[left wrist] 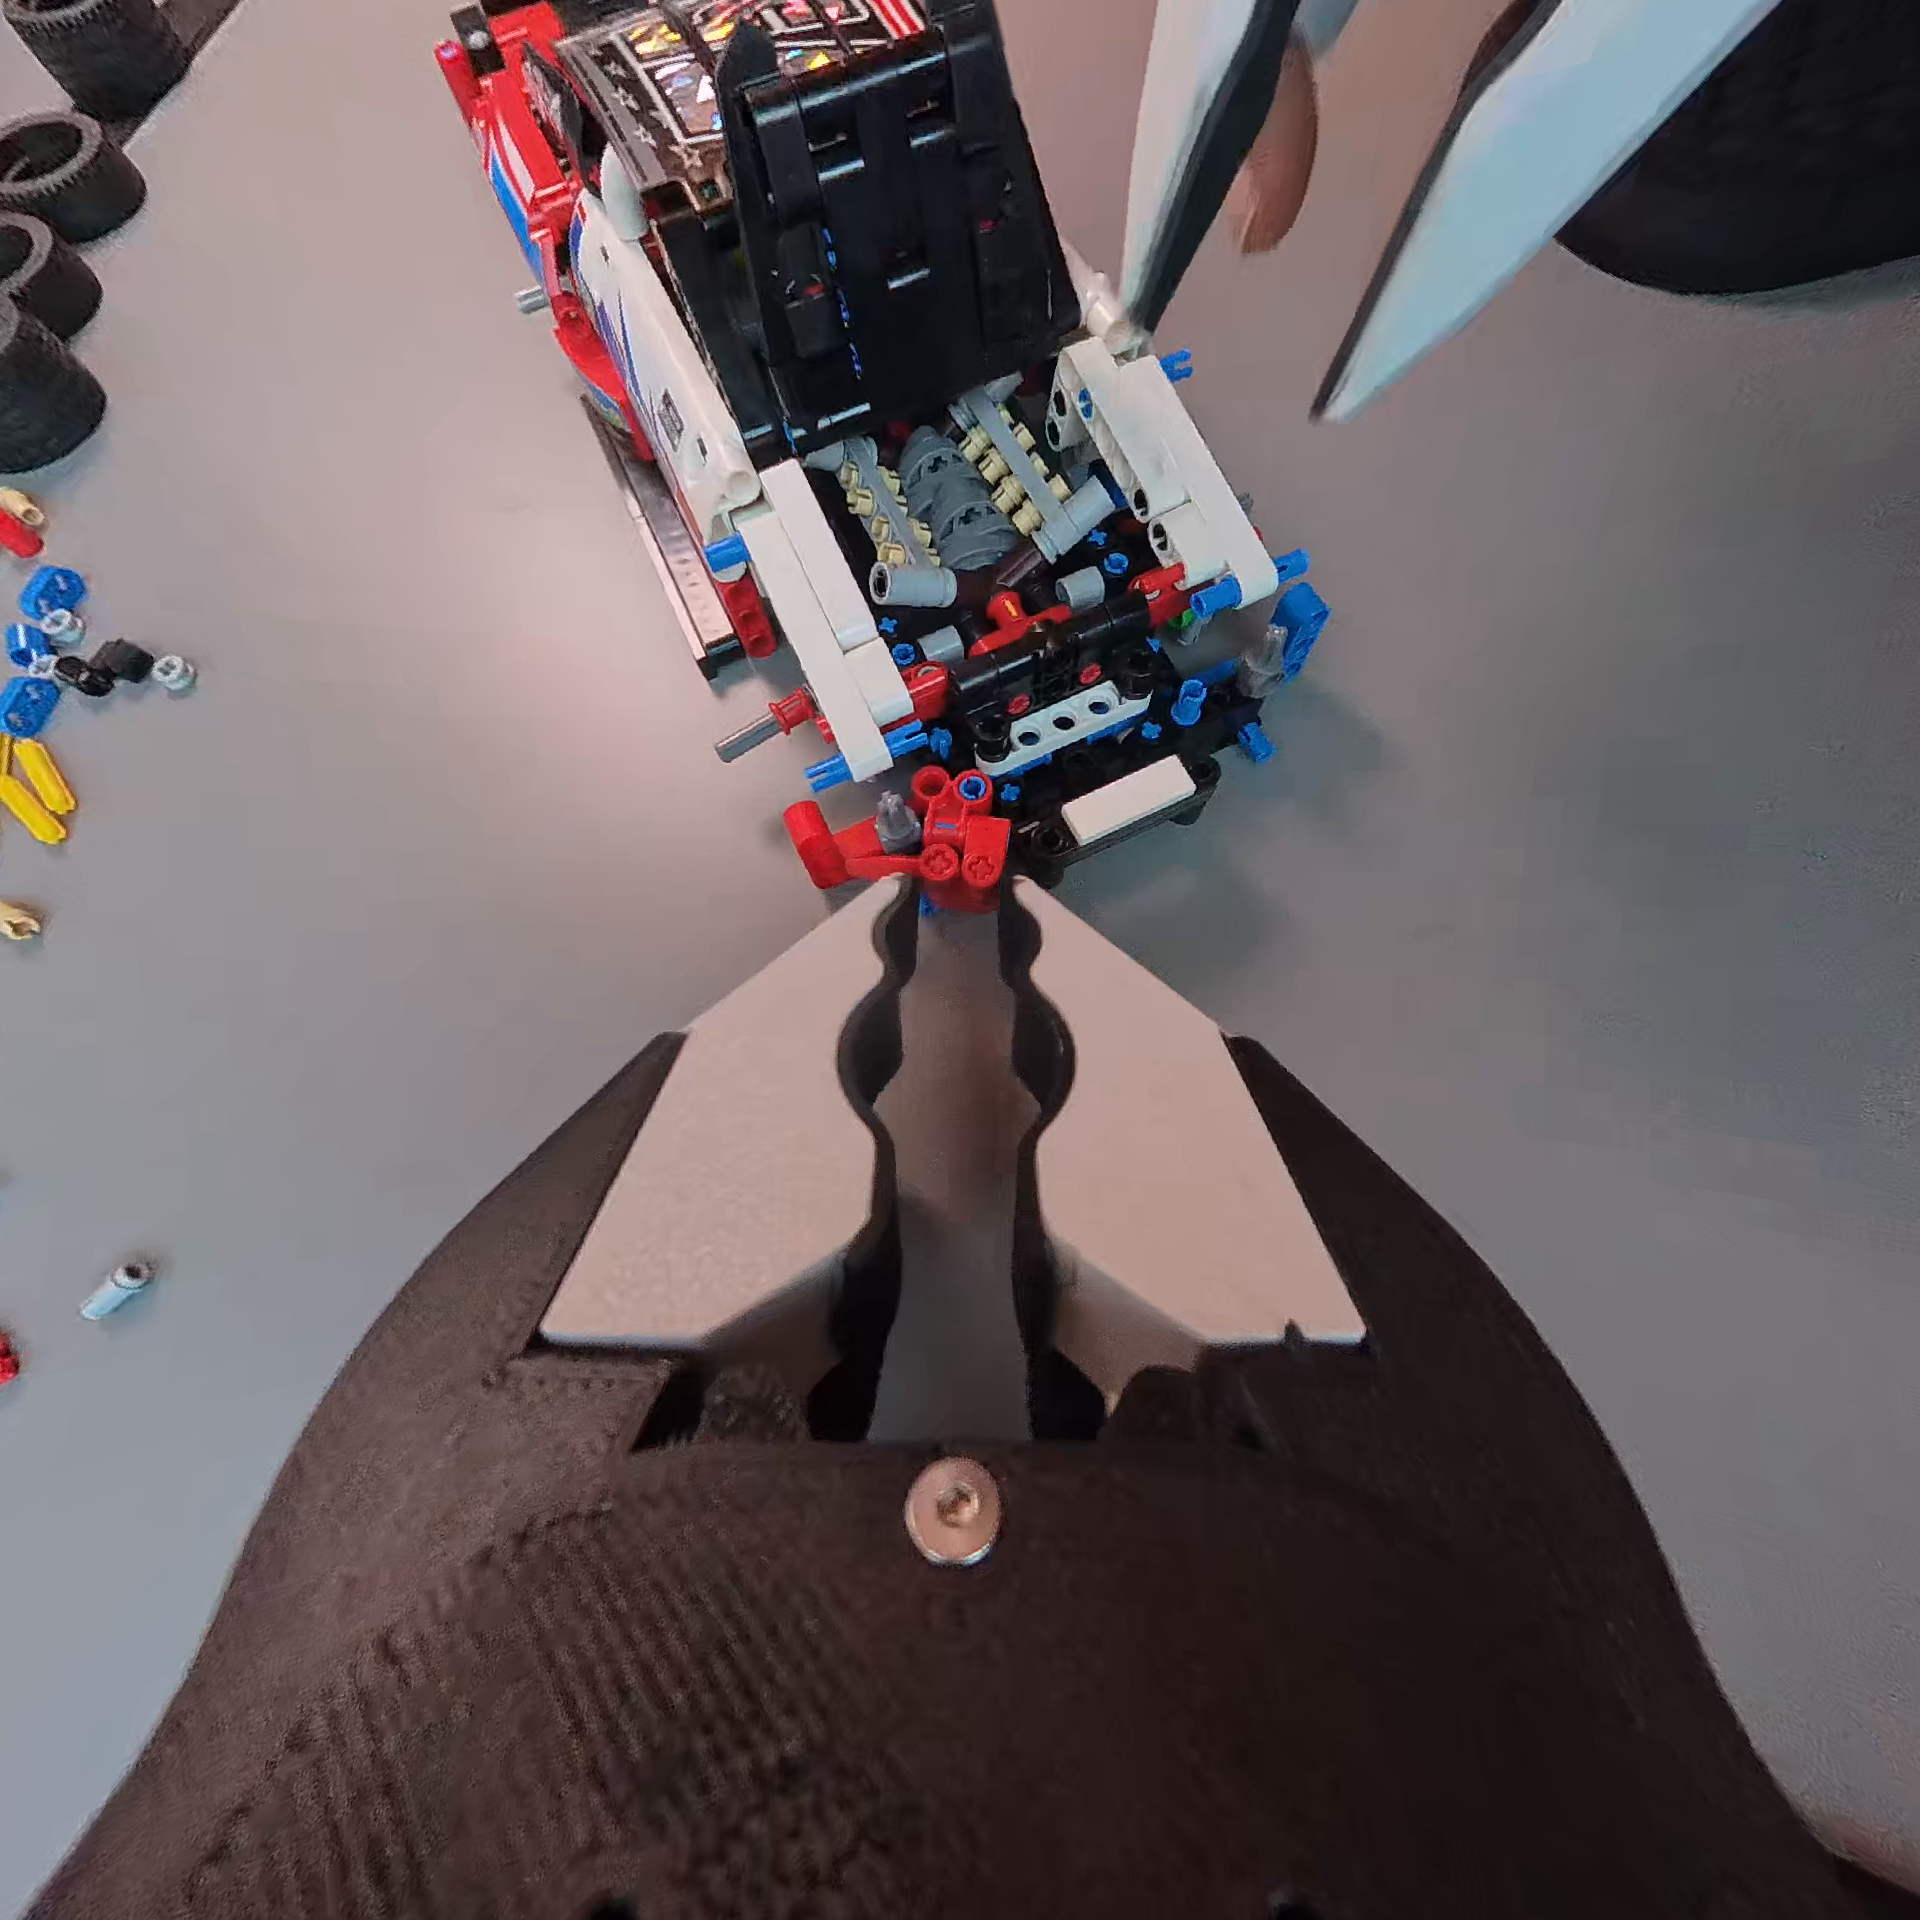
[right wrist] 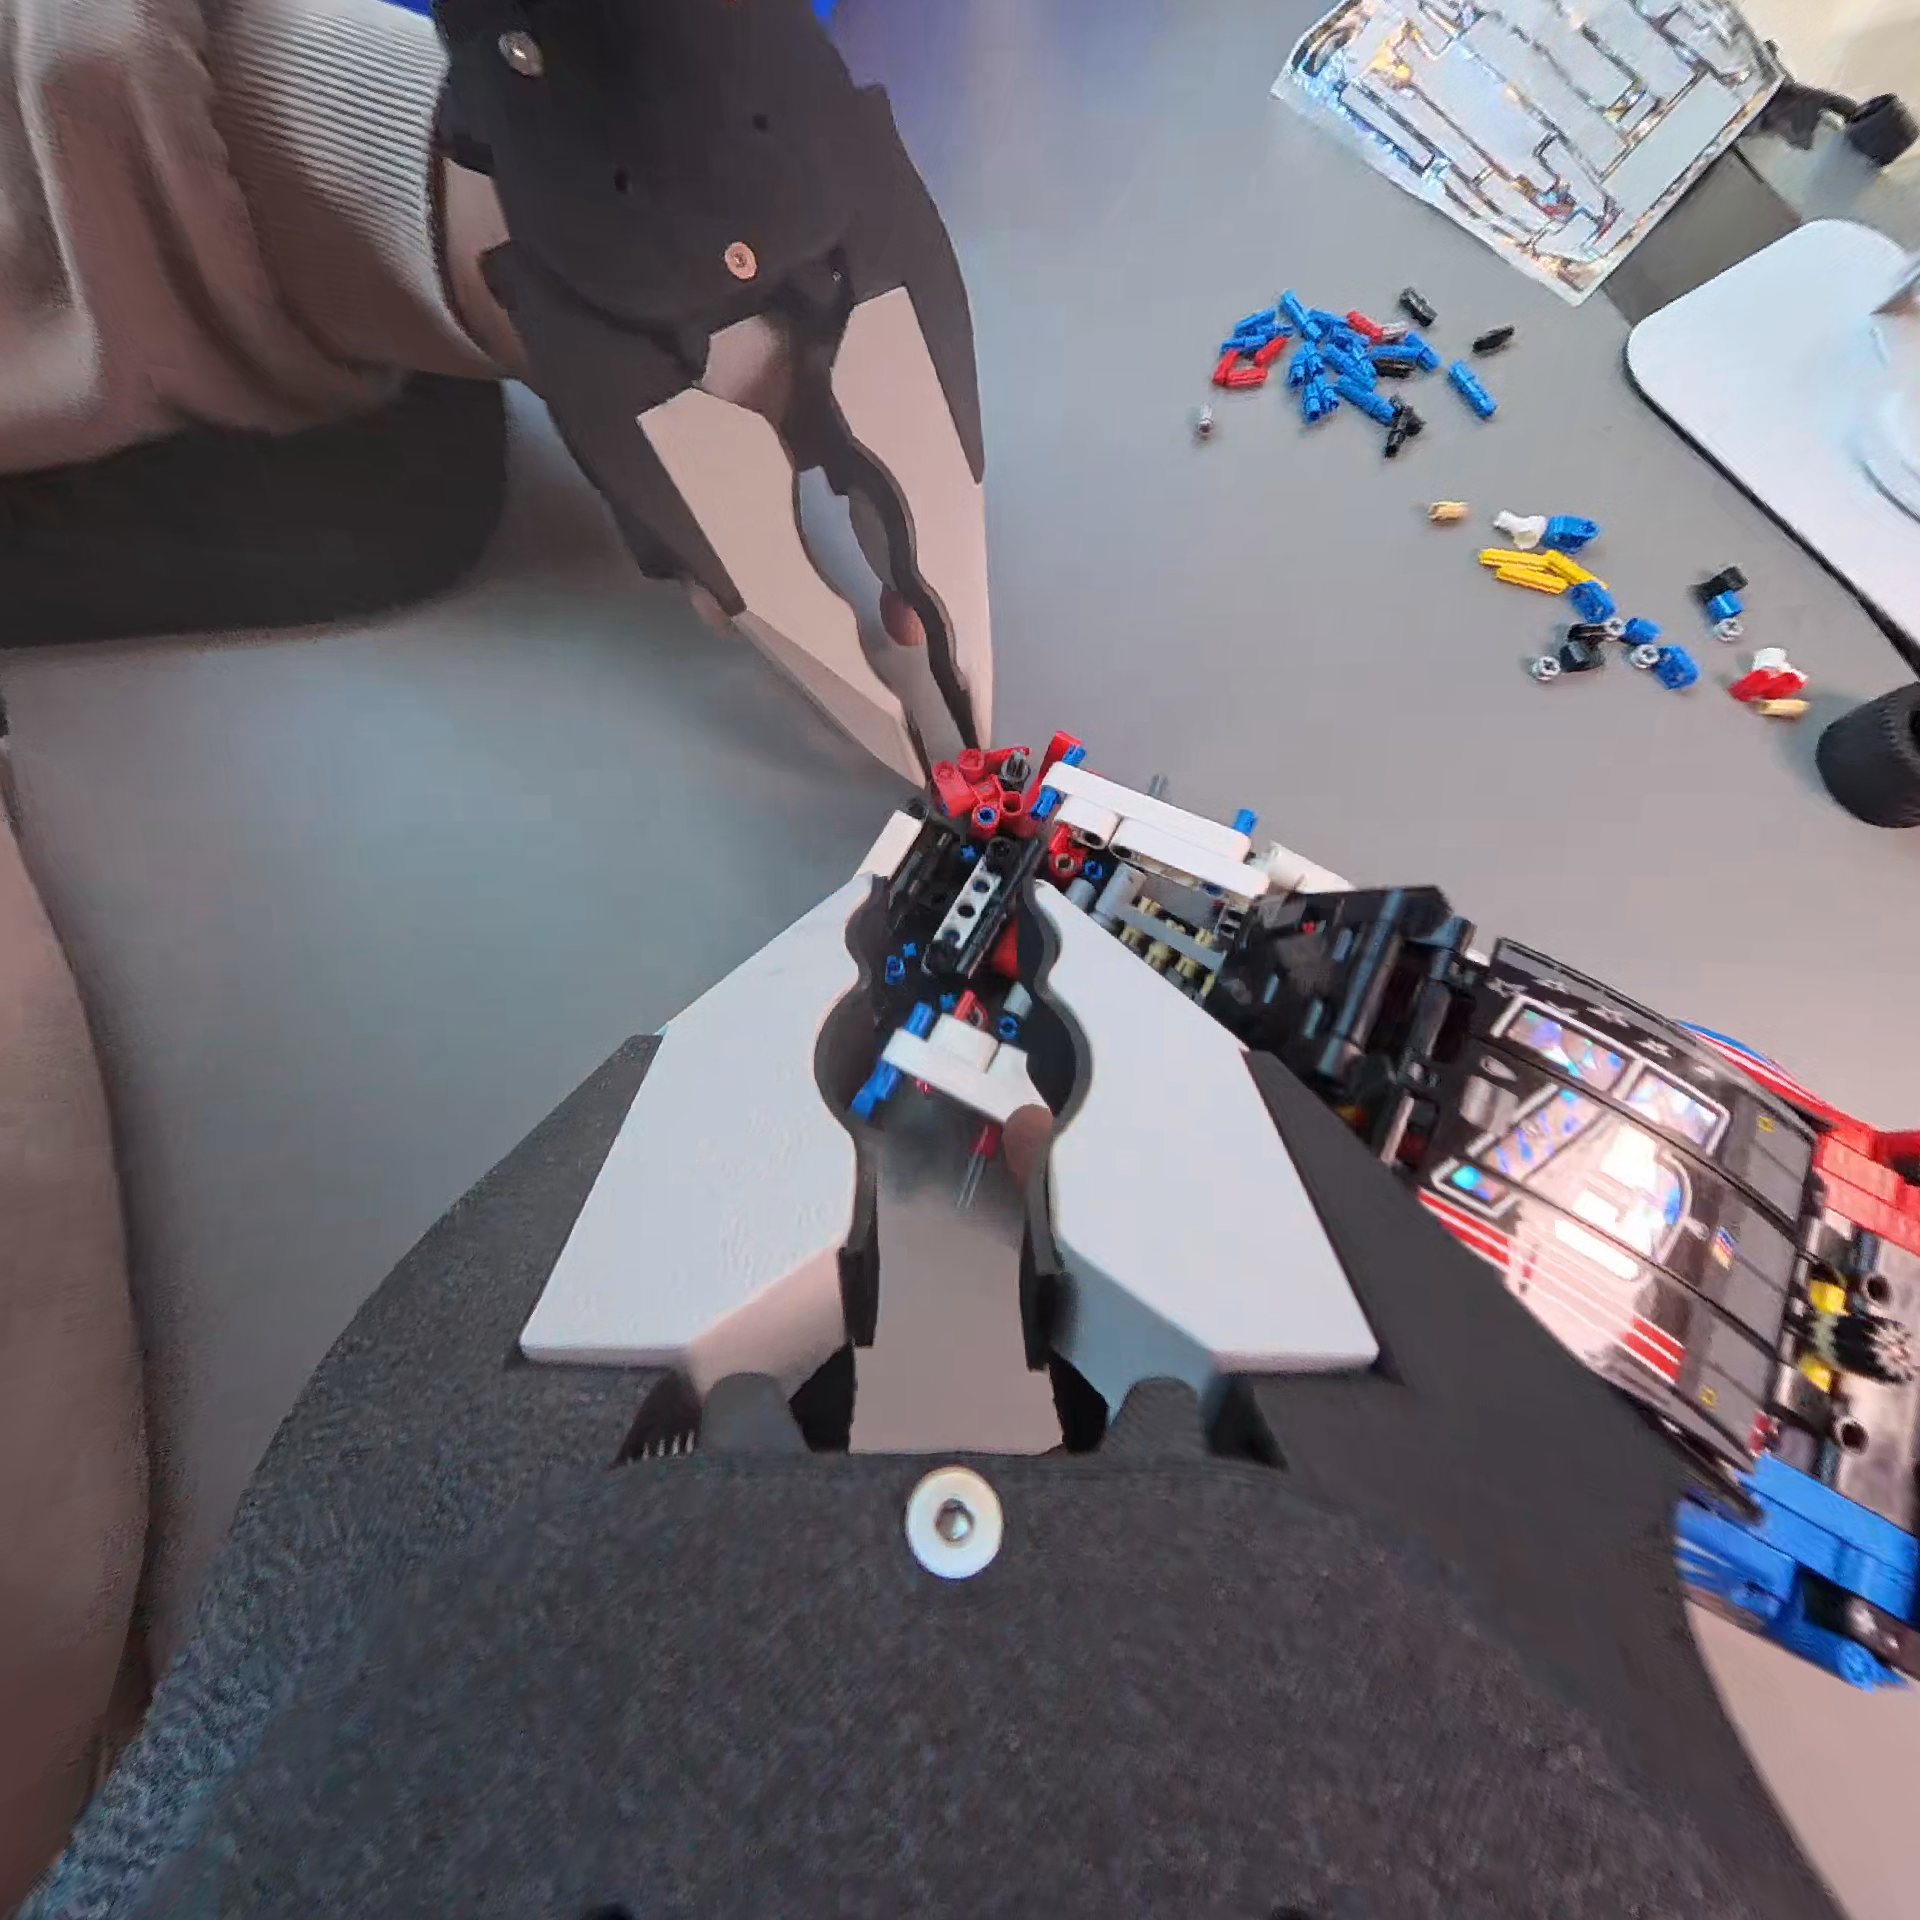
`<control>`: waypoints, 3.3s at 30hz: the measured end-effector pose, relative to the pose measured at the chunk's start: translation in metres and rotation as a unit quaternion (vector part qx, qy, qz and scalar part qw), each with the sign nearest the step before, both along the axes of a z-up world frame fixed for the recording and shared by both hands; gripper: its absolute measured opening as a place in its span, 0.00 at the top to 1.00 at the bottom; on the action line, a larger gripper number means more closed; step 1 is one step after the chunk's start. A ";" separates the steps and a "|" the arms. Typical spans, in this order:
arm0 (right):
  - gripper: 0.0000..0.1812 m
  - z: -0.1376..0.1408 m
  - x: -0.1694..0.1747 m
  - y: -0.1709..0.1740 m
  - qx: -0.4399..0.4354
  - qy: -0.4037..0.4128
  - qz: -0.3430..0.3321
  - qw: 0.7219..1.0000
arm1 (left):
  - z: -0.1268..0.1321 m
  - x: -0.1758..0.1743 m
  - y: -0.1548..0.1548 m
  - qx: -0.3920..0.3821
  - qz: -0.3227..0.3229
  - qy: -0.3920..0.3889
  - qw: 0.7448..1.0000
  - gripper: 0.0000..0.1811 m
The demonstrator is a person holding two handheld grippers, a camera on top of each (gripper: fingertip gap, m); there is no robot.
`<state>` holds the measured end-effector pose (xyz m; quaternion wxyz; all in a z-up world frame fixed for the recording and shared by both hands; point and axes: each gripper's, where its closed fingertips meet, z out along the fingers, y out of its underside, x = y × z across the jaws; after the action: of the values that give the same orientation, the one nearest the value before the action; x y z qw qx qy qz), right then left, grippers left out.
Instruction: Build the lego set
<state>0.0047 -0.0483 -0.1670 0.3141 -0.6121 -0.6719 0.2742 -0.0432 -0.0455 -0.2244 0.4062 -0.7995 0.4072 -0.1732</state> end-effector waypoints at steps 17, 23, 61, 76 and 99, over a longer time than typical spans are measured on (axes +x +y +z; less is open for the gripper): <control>0.88 -0.052 -0.014 -0.009 0.018 -0.243 0.032 0.969 | -0.009 0.023 -0.012 0.019 -0.063 0.034 0.997 0.79; 0.86 -0.055 -0.013 -0.012 0.016 -0.273 0.003 0.962 | -0.012 0.033 -0.016 0.012 -0.068 0.028 0.997 0.79; 0.87 -0.060 0.005 -0.006 0.041 -0.217 -0.127 0.967 | -0.012 0.049 -0.001 0.065 -0.127 0.045 0.989 0.81; 0.88 -0.053 0.013 -0.008 -0.004 -0.218 -0.120 0.969 | -0.013 0.055 -0.001 0.064 -0.129 0.042 0.989 0.82; 0.92 -0.033 0.019 -0.018 0.010 -0.191 -0.104 0.976 | -0.014 0.060 0.001 0.049 -0.125 0.039 0.990 0.82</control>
<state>0.0240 -0.0661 -0.1995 0.2130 -0.7163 -0.6551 0.1114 0.0164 -0.0450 -0.2379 0.4039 -0.7276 0.5275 -0.1709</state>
